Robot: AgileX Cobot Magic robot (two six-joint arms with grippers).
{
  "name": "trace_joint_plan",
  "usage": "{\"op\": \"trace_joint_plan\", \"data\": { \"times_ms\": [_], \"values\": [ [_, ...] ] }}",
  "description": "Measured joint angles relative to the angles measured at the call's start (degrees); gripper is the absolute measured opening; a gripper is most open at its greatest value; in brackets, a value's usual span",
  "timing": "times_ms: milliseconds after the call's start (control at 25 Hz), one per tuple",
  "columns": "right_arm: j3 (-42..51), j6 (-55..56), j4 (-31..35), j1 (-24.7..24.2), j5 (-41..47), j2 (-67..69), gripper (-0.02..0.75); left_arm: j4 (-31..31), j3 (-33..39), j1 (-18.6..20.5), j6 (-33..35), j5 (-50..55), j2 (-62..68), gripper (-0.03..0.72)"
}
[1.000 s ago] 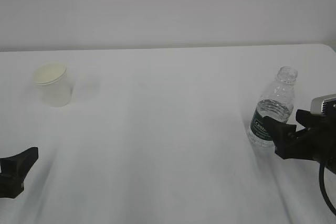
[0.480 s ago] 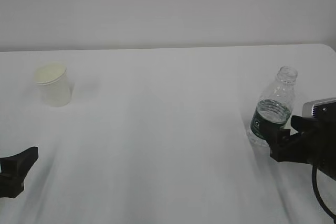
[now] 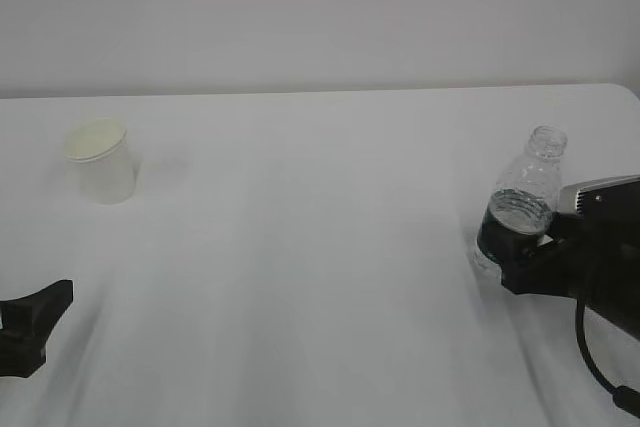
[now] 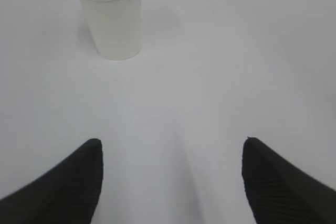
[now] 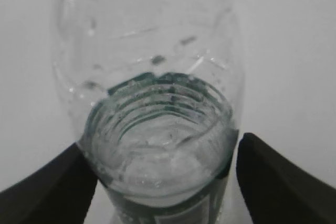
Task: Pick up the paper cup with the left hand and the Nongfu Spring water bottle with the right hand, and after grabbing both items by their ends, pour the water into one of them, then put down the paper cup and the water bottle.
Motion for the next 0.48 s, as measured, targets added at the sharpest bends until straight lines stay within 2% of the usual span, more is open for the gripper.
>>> {"op": "trace_joint_plan", "data": {
  "times_ms": [480],
  "values": [
    [-2.4,0.0,-0.2,0.0,0.0,0.9,0.596,0.0,0.0,0.0,0.0,0.0,0.0,0.593]
  ]
}}
